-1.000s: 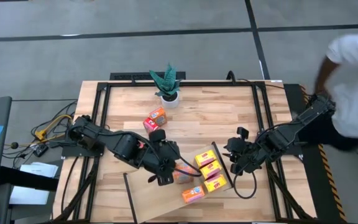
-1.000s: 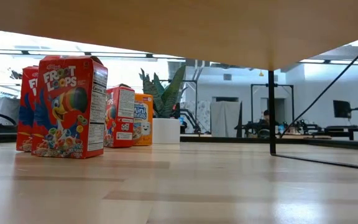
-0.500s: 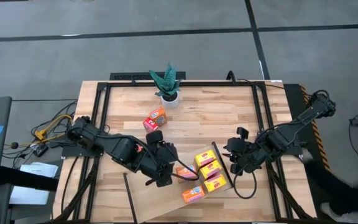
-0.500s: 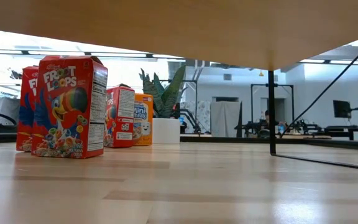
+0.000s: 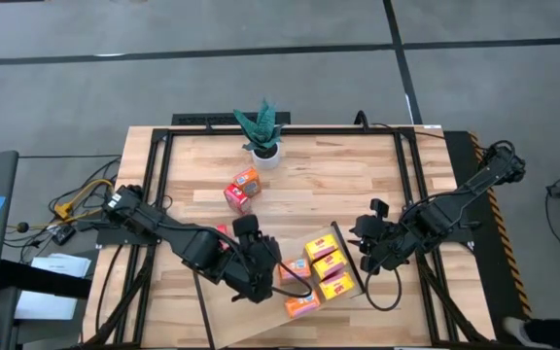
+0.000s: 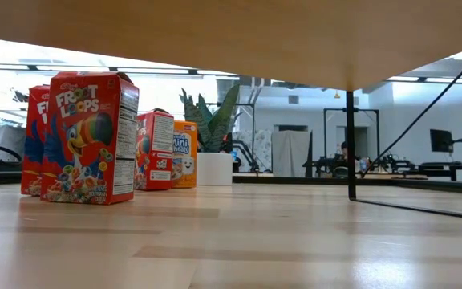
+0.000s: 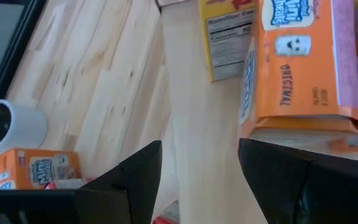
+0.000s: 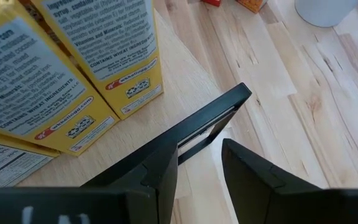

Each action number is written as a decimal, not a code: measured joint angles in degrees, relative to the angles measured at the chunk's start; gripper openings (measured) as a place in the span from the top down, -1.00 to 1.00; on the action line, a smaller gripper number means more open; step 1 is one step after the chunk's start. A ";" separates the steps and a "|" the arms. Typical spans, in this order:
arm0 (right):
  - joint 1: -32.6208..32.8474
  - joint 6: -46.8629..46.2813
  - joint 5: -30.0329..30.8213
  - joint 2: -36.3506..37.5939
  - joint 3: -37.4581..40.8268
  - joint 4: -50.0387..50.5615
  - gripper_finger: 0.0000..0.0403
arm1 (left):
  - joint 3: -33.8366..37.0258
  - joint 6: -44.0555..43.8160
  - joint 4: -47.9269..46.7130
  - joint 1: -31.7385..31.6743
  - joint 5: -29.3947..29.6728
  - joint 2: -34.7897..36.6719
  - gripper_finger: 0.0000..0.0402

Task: Stack cereal on shelf
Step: Put the bottom orange cereal box on the shelf aligned with the orange cereal box

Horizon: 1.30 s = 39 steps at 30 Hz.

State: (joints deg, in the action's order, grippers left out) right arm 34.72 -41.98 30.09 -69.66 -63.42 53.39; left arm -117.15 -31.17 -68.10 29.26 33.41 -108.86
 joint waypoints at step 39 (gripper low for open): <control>0.11 -0.09 -0.04 0.01 0.00 -0.46 0.22 | -0.03 12.85 5.05 -2.83 0.77 0.96 -0.01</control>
State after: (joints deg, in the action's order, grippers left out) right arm 34.83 -42.06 30.04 -69.65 -63.42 52.92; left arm -117.19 -18.32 -63.06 26.43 34.19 -107.90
